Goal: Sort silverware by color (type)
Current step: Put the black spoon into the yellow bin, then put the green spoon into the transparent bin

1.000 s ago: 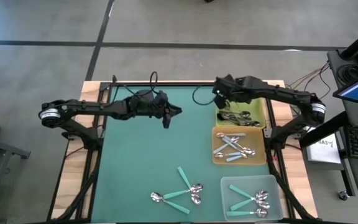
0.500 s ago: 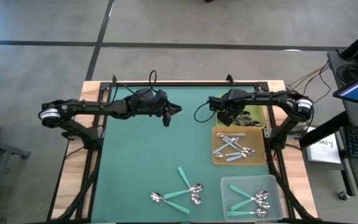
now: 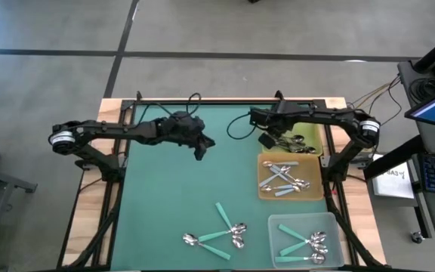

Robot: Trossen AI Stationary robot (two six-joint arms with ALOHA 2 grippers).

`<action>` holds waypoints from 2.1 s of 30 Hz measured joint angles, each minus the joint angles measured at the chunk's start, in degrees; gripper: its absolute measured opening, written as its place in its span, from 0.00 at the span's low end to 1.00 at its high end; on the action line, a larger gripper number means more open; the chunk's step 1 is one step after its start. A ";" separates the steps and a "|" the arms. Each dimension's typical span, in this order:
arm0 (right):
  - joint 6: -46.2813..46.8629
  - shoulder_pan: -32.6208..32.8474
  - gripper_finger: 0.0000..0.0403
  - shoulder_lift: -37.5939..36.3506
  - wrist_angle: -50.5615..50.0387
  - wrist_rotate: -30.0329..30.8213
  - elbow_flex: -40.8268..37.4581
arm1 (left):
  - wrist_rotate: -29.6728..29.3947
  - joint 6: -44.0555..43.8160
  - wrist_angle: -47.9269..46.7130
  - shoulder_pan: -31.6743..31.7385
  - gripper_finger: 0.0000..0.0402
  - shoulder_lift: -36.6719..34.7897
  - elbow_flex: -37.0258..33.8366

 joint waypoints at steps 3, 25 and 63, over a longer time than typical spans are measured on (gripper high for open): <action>-3.28 0.06 0.25 -0.09 -0.13 -3.17 2.17 | 8.14 -1.59 -3.22 -0.05 0.10 0.04 0.00; -0.61 19.41 0.34 -0.77 1.14 -14.77 3.49 | -5.86 -17.24 -3.11 -41.40 0.10 2.94 -0.04; 18.40 42.03 0.31 -1.01 0.88 -14.76 4.30 | -3.15 25.27 -27.82 -41.73 0.35 32.03 31.64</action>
